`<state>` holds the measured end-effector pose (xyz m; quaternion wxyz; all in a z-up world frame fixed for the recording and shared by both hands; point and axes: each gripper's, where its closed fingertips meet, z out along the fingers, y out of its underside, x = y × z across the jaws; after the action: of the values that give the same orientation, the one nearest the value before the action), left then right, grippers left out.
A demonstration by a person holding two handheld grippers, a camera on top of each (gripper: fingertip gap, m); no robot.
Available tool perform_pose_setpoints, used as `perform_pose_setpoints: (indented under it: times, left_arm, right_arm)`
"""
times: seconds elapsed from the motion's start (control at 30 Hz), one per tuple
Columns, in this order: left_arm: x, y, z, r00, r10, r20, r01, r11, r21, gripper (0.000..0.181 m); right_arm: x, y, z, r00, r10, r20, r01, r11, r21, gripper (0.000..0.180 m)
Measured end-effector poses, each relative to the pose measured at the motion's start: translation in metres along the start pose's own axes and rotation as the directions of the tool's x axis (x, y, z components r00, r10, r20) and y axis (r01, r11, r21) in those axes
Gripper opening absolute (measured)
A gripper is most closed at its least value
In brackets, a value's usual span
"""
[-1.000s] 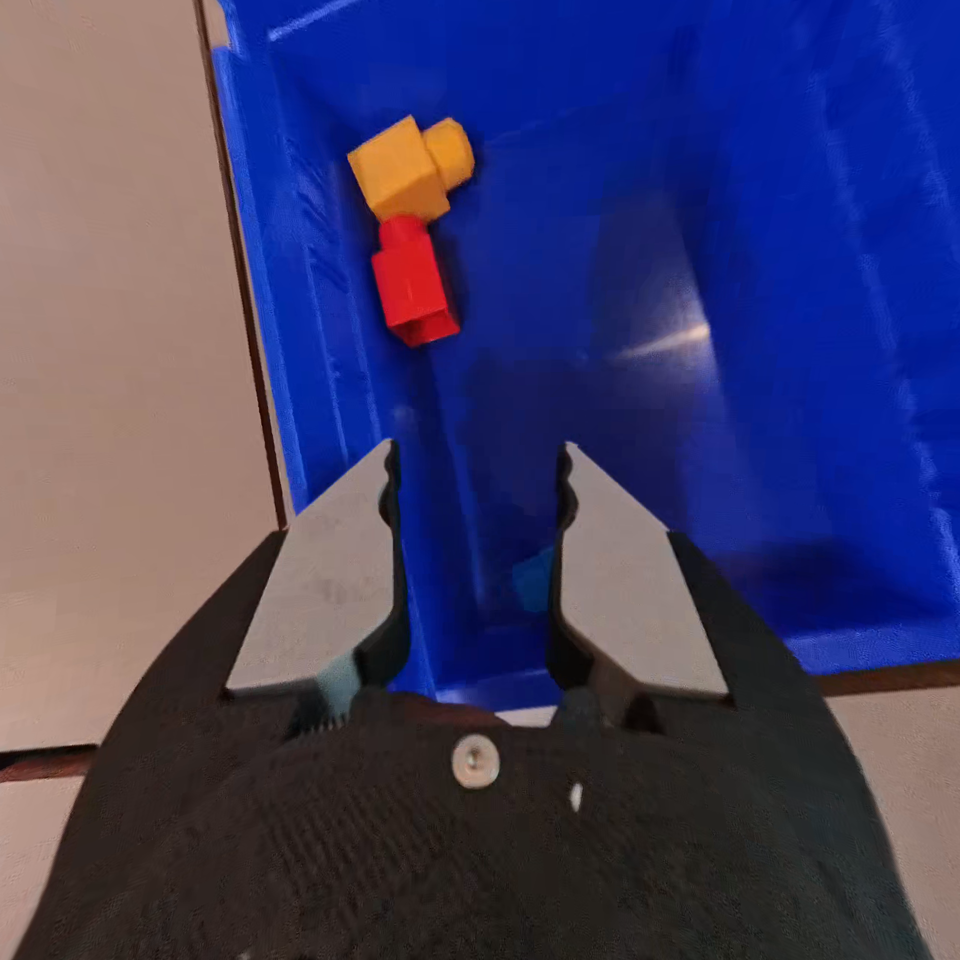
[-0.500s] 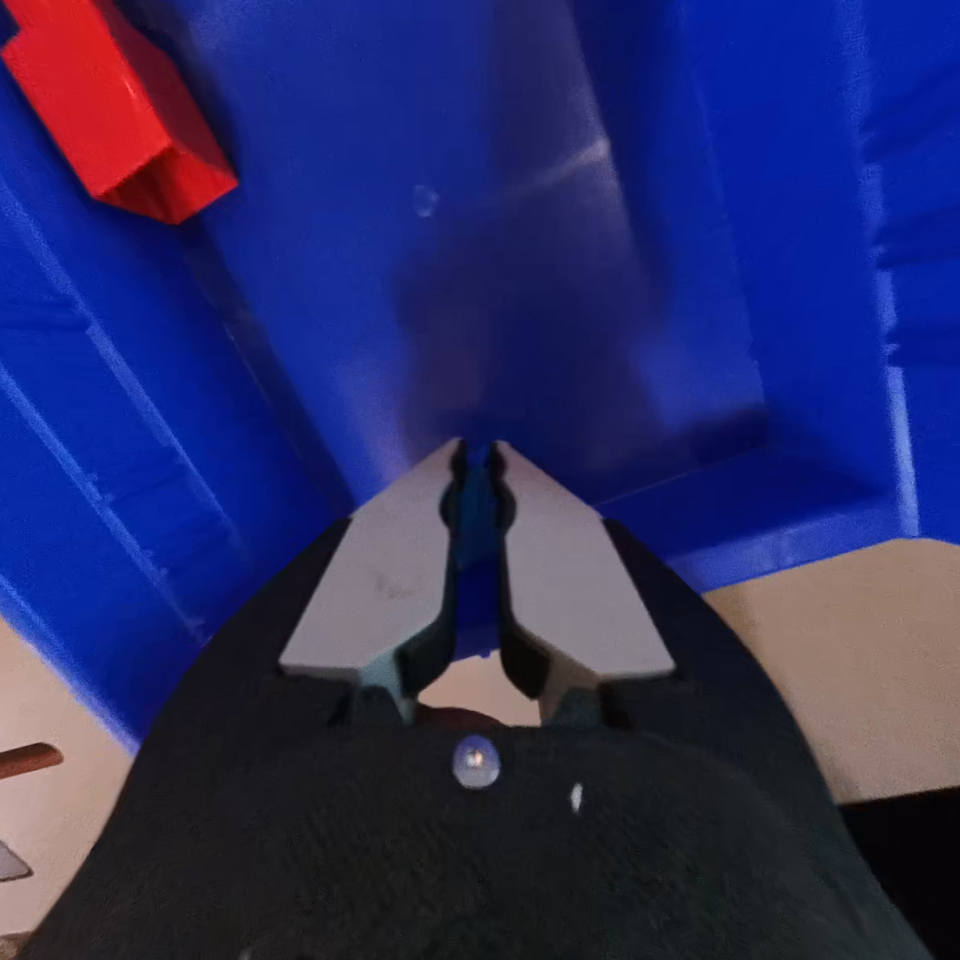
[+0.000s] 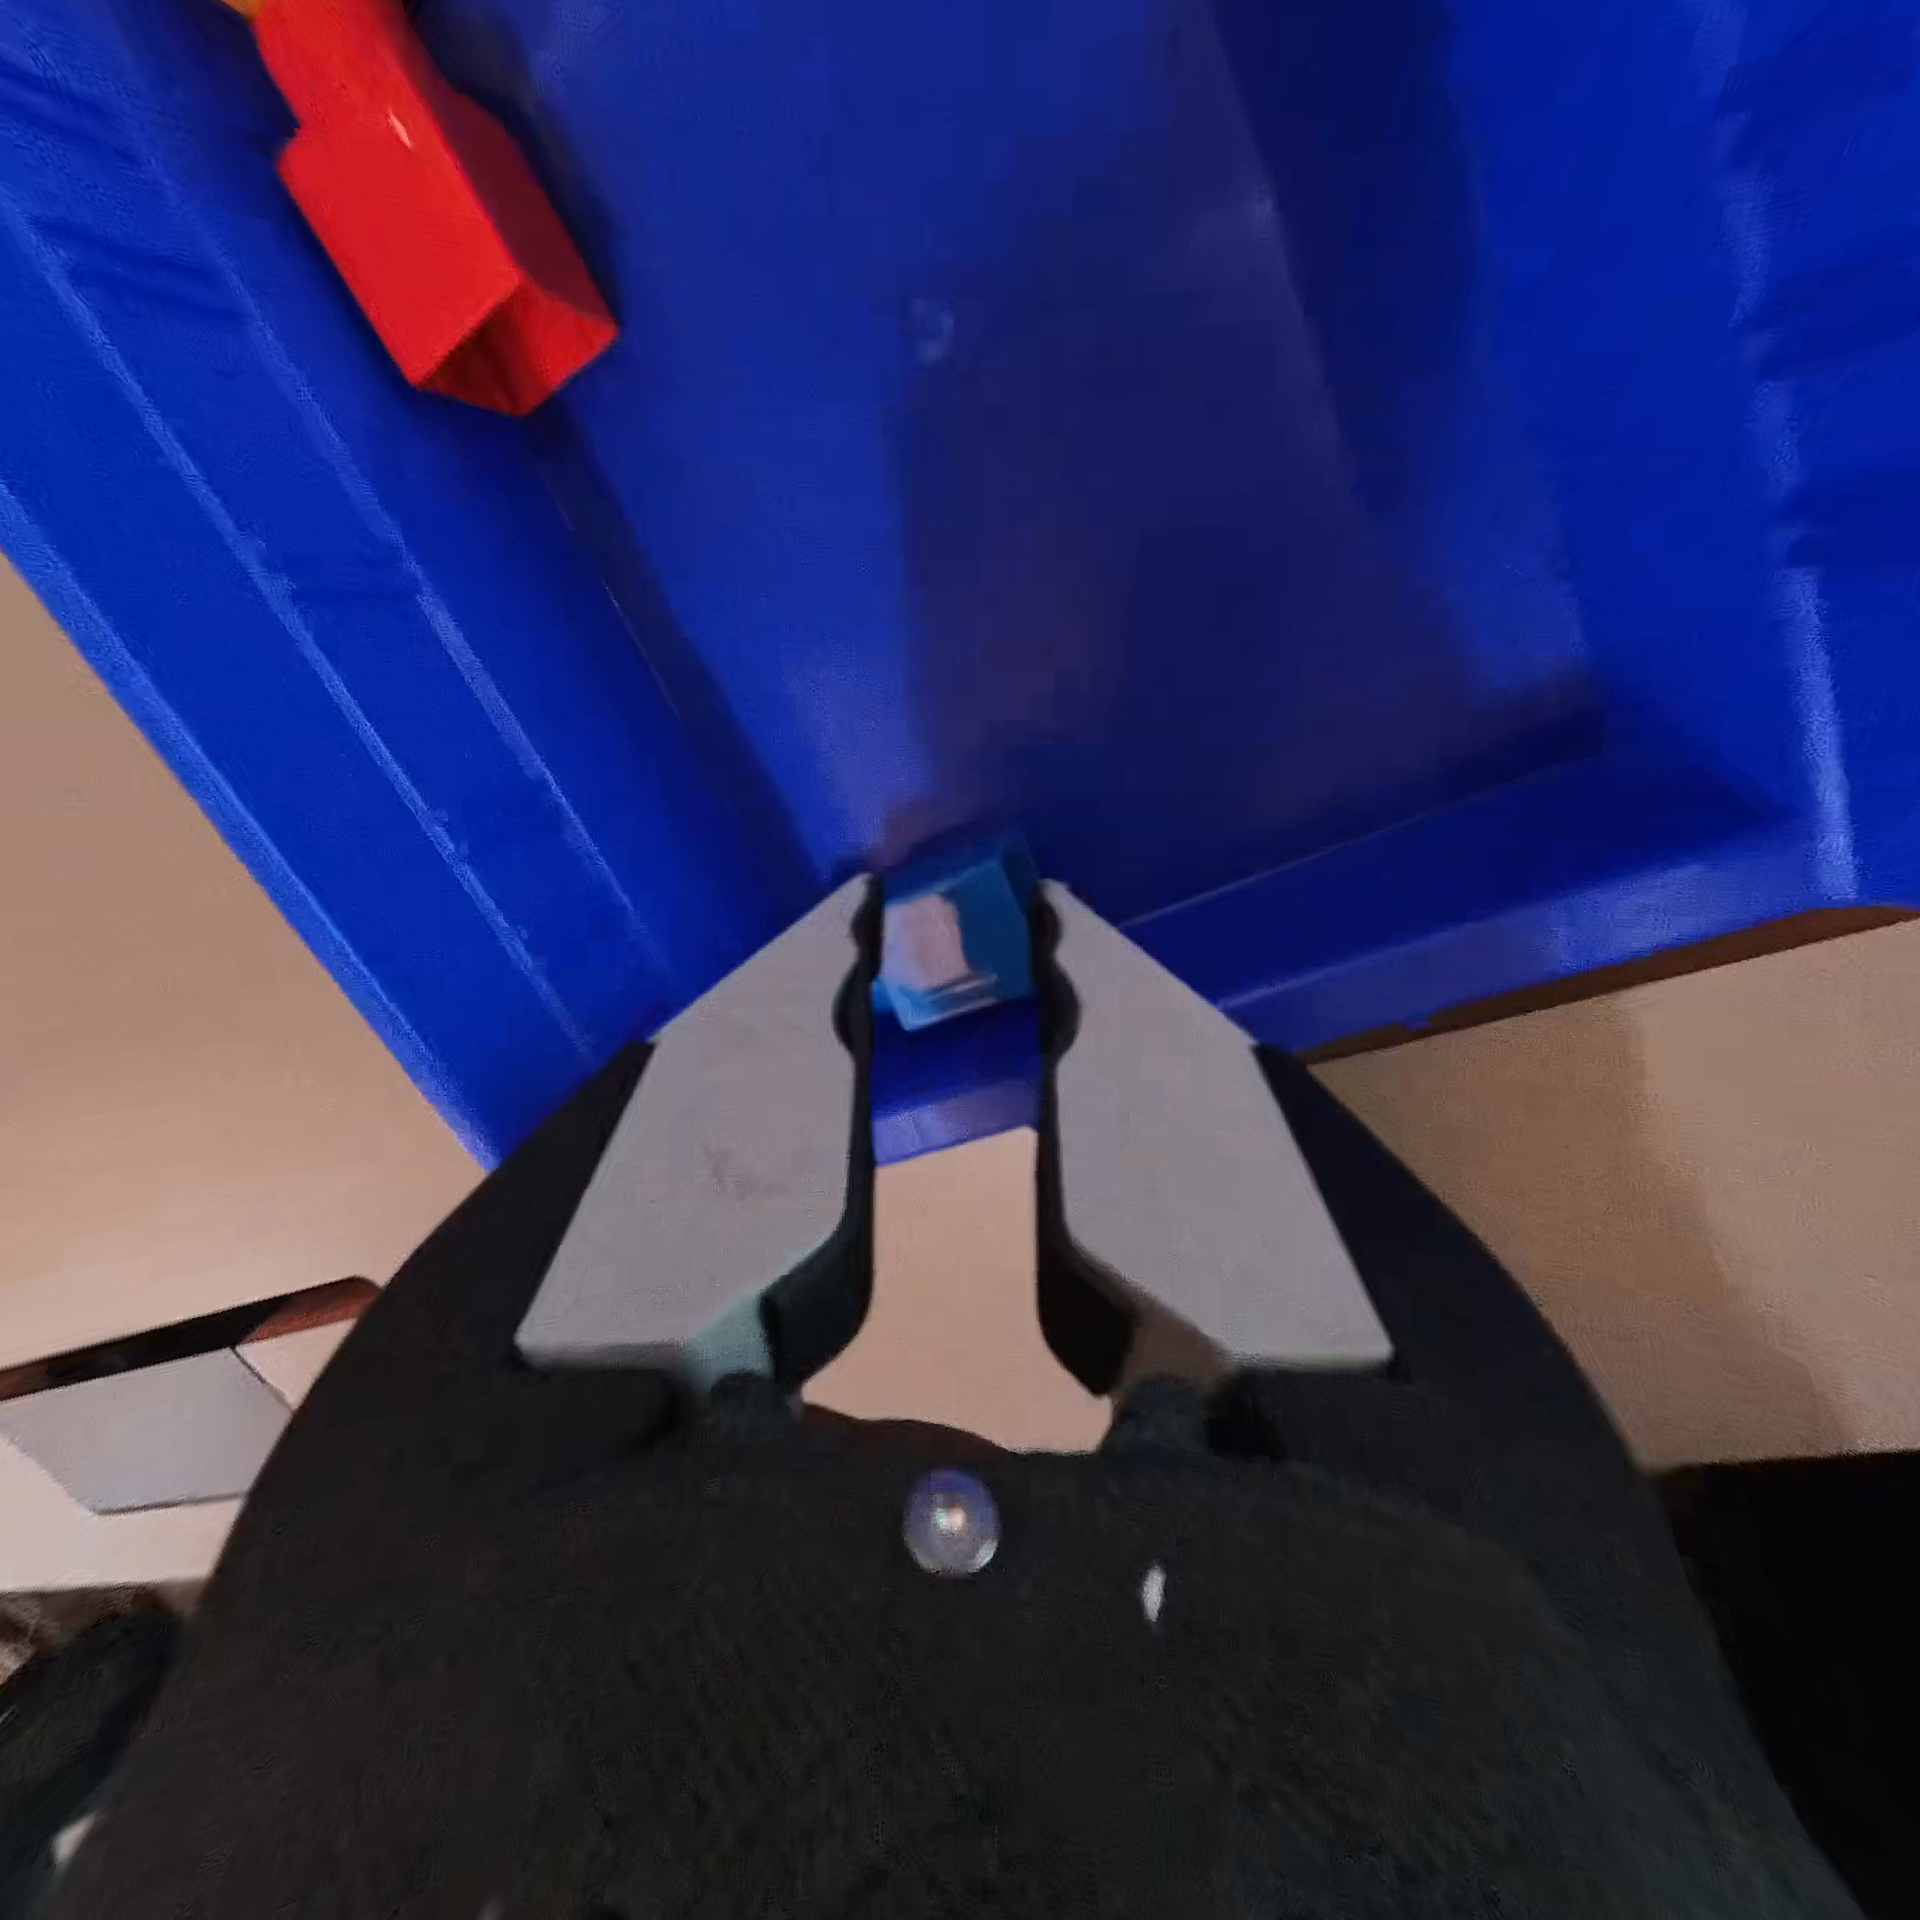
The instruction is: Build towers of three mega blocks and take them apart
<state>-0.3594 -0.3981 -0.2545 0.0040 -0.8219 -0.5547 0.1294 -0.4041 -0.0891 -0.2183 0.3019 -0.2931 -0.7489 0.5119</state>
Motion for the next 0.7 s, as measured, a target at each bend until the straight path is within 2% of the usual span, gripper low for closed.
perform_pose_setpoints:
  times: [0.03,0.13,0.37,0.43,0.6,0.7]
  left_arm:
    - [-0.001,0.006,0.003,1.0,-0.006,0.011,0.006,0.999,-0.034,0.04]
    - [0.0,0.007,0.009,0.999,-0.038,0.02,0.039,0.998,-0.042,0.044]
    - [-0.012,0.015,0.026,0.973,0.089,0.212,-0.063,0.99,-0.128,0.025]
    - [-0.014,0.009,0.026,0.966,0.098,0.24,-0.073,0.991,-0.112,0.01]
    - [-0.022,-0.001,0.017,0.953,0.11,0.281,-0.092,0.993,-0.077,0.006]
    - [-0.023,-0.016,-0.002,0.959,0.067,0.275,-0.078,0.997,0.028,0.006]
  right_arm:
    - [-0.001,0.0,0.0,1.0,-0.005,0.001,0.005,1.0,0.0,0.089]
    - [-0.001,-0.001,-0.001,1.0,-0.013,-0.002,0.013,1.0,0.003,0.089]
    - [0.0,-0.003,-0.002,1.0,0.006,0.004,-0.006,1.0,0.012,0.088]
    - [0.0,-0.003,-0.002,1.0,0.007,0.005,-0.007,1.0,0.013,0.088]
    - [-0.002,-0.003,-0.002,1.0,0.006,0.012,-0.006,1.0,0.01,0.087]
    - [-0.004,-0.003,-0.002,1.0,0.001,0.025,-0.002,1.0,0.01,0.085]
